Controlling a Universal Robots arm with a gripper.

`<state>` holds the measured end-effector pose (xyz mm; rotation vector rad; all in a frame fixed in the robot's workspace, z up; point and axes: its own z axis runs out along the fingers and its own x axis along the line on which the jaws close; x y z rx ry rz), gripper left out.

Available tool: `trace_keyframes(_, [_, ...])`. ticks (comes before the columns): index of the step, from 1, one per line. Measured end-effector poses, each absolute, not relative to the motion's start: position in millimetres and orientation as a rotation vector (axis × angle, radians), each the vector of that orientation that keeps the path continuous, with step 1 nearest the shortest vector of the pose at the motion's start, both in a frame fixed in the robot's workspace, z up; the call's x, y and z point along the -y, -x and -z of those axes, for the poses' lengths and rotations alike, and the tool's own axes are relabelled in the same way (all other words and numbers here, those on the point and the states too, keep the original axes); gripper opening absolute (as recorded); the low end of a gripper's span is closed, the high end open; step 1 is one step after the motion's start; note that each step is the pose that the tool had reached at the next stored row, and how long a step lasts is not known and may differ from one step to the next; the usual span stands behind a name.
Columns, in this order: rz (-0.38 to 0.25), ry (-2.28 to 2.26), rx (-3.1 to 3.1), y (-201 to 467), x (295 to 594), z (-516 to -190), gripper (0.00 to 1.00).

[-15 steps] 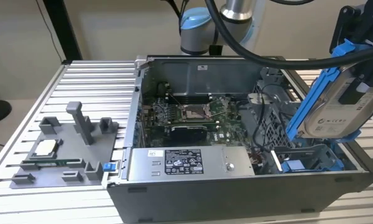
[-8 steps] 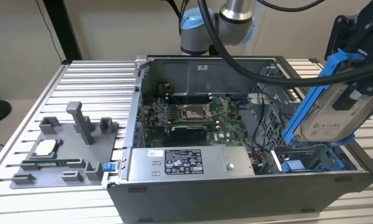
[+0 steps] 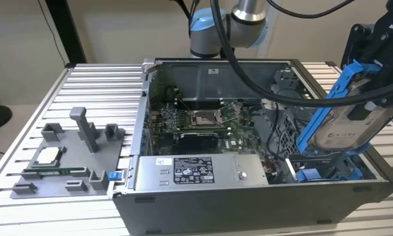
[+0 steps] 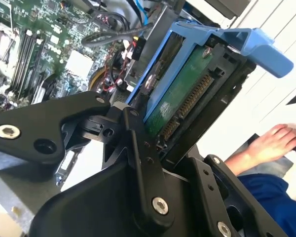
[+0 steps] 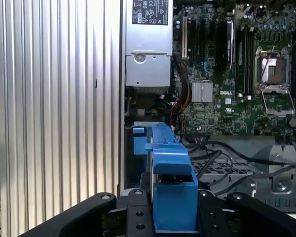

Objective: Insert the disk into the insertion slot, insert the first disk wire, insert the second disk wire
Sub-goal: 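Insert the disk into the insertion slot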

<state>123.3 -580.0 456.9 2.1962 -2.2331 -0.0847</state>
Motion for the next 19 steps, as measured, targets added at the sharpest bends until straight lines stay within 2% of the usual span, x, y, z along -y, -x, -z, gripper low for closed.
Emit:
trace_keyframes(10, [0.122, -2.212, 2.248, -127, 580, -441, 0.0])
trace_keyframes(19, [0.126, -2.211, 2.252, -129, 587, -429, 0.0])
